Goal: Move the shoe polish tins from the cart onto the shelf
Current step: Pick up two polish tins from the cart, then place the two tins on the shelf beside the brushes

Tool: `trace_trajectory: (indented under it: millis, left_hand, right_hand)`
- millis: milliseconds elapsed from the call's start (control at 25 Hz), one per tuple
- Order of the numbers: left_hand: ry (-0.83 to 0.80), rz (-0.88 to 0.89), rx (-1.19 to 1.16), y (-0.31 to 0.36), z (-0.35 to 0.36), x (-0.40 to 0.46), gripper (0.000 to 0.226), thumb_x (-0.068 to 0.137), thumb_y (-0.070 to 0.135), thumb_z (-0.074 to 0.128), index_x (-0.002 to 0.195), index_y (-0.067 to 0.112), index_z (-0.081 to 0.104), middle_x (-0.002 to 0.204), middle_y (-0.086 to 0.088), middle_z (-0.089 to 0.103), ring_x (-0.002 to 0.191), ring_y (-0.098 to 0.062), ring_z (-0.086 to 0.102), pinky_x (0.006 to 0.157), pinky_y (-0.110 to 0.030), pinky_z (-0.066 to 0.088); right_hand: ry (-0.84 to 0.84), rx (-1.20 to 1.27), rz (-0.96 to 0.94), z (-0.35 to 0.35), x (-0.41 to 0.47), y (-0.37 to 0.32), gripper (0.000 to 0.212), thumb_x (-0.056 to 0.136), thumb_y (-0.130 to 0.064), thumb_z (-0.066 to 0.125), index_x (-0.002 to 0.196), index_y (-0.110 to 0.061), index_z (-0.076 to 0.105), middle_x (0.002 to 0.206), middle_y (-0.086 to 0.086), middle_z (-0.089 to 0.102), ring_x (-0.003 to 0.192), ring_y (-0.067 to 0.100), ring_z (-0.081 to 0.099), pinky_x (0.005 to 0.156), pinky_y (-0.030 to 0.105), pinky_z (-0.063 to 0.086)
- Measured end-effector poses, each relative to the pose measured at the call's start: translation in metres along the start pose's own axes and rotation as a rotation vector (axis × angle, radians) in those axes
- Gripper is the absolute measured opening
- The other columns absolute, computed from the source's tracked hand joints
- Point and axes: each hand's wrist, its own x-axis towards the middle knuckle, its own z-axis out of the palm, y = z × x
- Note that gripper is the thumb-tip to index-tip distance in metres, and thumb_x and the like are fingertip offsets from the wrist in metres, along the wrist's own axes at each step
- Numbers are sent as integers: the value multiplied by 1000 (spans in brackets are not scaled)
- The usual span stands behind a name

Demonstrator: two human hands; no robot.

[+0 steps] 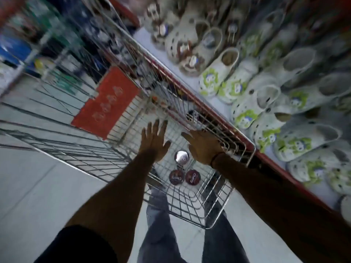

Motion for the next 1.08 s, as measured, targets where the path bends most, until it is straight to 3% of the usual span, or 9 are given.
trace_trajectory:
  millis: [80,200,280,360,520,720,880,960,1080]
  left_hand:
    - [-246,23,-50,12,56,11,84,99,40,56,163,30,3,171,-19,8,153,-42,23,122,-53,31]
    - [-376,35,-17,36,121,3,80,93,36,66,160,24,24,161,-20,25,137,-41,43,104,-52,49]
    - [-336,-39,-59,48,139,5,85,87,30,76,157,26,28,158,-19,27,133,-41,46,98,-52,51]
    - [-248,-84,-90,58,147,10,80,88,17,75,153,25,30,151,-20,32,125,-41,52,89,-49,54]
    - [-204,-72,-107,51,132,10,80,84,9,76,149,20,32,143,-20,37,118,-42,56,88,-50,59]
    - [-38,-166,-173,12,30,-5,79,70,26,82,138,22,42,133,-18,42,114,-44,56,78,-49,55]
    - [212,-130,-236,-19,-84,-18,58,62,45,68,113,23,50,110,-8,53,99,-33,56,67,-35,47]
    - [402,-128,-246,-29,-149,-26,58,62,49,68,113,29,51,110,-10,58,95,-28,56,69,-33,48]
    - [706,-97,-367,-27,-244,-37,59,62,50,75,116,34,57,108,-9,55,97,-33,64,82,-36,56]
  right_hand:
    - [-230,17,56,45,14,15,65,101,-24,47,160,-27,20,164,10,31,149,31,34,117,49,35]
    - [-420,16,147,96,18,26,56,107,-15,40,160,-27,23,170,7,13,157,31,14,124,60,20]
    - [-358,11,169,112,23,29,52,107,-10,37,156,-25,31,170,10,10,155,38,15,119,59,32]
    - [-273,-11,165,117,28,29,49,102,-4,42,146,-24,43,165,14,20,148,45,26,108,57,45]
    - [-246,40,250,111,31,29,49,93,-6,56,137,-26,50,147,15,41,135,44,42,102,51,50]
    - [-77,148,245,29,20,0,72,64,-43,84,128,-30,52,133,11,51,119,38,56,95,48,51]
    - [180,319,132,-84,25,-38,82,58,-46,86,133,-25,58,127,9,57,113,36,61,91,44,52]
    - [363,340,63,-151,25,-55,79,58,-48,86,130,-24,62,123,10,60,109,35,63,87,42,52]
    - [608,318,-6,-246,15,-66,75,64,-55,82,129,-22,63,114,10,59,106,34,60,86,43,52]
